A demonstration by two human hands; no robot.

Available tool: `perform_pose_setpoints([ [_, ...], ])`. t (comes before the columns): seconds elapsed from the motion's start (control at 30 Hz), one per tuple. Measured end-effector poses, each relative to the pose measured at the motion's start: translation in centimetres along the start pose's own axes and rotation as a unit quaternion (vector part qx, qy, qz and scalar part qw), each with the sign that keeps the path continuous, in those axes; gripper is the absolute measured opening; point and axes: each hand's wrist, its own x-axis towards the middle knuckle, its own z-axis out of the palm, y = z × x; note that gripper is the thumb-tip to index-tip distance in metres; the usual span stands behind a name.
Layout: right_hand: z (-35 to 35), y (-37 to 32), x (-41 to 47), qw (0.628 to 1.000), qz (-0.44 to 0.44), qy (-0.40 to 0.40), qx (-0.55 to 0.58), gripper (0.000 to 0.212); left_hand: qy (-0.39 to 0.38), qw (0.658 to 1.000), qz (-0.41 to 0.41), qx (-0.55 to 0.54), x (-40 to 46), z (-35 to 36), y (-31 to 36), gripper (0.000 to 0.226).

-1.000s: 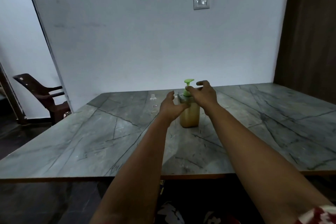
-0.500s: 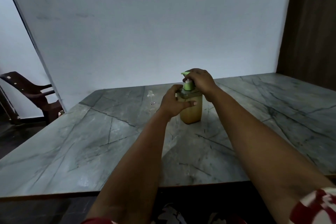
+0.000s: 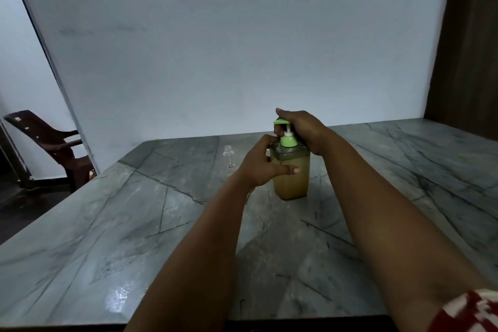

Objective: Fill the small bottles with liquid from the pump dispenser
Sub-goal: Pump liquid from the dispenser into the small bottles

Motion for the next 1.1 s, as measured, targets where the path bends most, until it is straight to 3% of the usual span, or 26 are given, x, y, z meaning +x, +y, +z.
perform_pose_setpoints([
  [0.17, -1.2, -0.9, 1.2, 0.994, 0.071, -0.081, 0.035, 0.042, 0.0, 1.0, 0.016, 0.015, 0.1, 0.2, -0.3, 0.085],
  [0.37, 0.5, -2.1, 2.5, 0.993, 0.114, 0.013, 0.01, 0.033, 0.008, 0.999, 0.028, 0.018, 0.0, 0.2, -0.4, 0.086],
  [0.5, 0.0, -2.4, 2.2, 0.984, 0.148, -0.013, -0.101, 0.028, 0.007, 1.0, 0.015, 0.018, 0.0, 0.0, -0.4, 0.081],
  [0.6, -0.5, -2.5, 1.8, 0.983, 0.124, -0.002, -0.137, 0.035, 0.006, 1.0, 0.008, 0.012, 0.0, 0.0, -0.5, 0.077],
  [0.77, -0.3, -1.4, 2.0, 0.999, 0.029, 0.034, -0.018, 0.044, 0.004, 1.0, 0.0, -0.008, 0.0, 0.0, -0.4, 0.081],
  [0.87, -0.3, -1.4, 1.8, 0.999, 0.04, 0.032, 0.013, 0.048, 0.006, 1.0, 0.005, -0.002, -0.3, -0.1, -0.1, 0.08],
  [1.1, 0.3, -3.5, 1.1, 0.997, 0.053, 0.04, -0.045, 0.035, 0.02, 0.997, 0.033, 0.067, -0.5, -0.3, 0.2, 0.077],
])
